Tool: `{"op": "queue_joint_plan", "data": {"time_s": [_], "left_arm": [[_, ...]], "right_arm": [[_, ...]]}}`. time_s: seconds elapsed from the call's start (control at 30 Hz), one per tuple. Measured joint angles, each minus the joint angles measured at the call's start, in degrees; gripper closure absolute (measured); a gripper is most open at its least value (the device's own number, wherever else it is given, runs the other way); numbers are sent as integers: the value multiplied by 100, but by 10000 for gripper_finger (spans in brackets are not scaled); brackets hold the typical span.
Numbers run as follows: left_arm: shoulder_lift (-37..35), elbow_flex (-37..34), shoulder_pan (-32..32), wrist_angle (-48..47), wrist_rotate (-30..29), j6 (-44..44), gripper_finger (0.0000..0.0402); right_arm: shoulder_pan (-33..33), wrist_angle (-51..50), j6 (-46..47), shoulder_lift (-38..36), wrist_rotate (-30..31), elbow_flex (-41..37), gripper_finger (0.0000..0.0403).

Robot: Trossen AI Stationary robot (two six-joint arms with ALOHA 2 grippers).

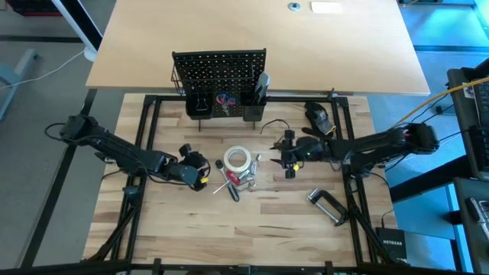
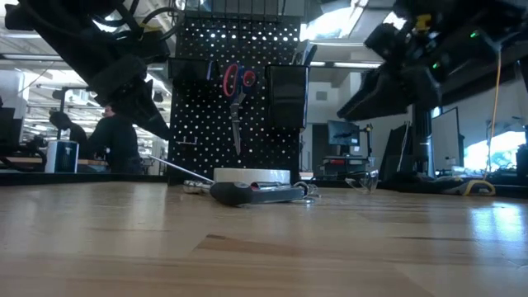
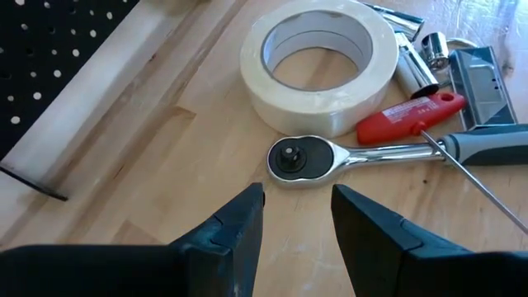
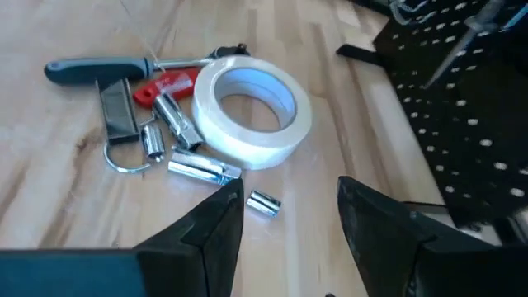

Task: Hang tools onto peg board
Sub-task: Put the silver socket into the left black bin on the peg board

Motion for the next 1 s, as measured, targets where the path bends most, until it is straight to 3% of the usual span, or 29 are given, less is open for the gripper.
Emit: {"op": "queue_joint_plan", "data": {"time_s": [0.33,0.57,0.73,1.0], "left_arm": [[0,0,2,-4,0,10,266],[-2,0,0,-26,-2,44,266],[-2,0,0,-49,-2,46,266],[-2,0,2,-38,-2,47,266]], "right_arm": [[-535,24,-726,1627,-451,797,205],[-718,-1165,-1211,2603,-832,1796,205],[-749,-1728,-1483,3103,-942,2321,205],[-755,-1837,-1683,3511,-1048,2599,209]]}}
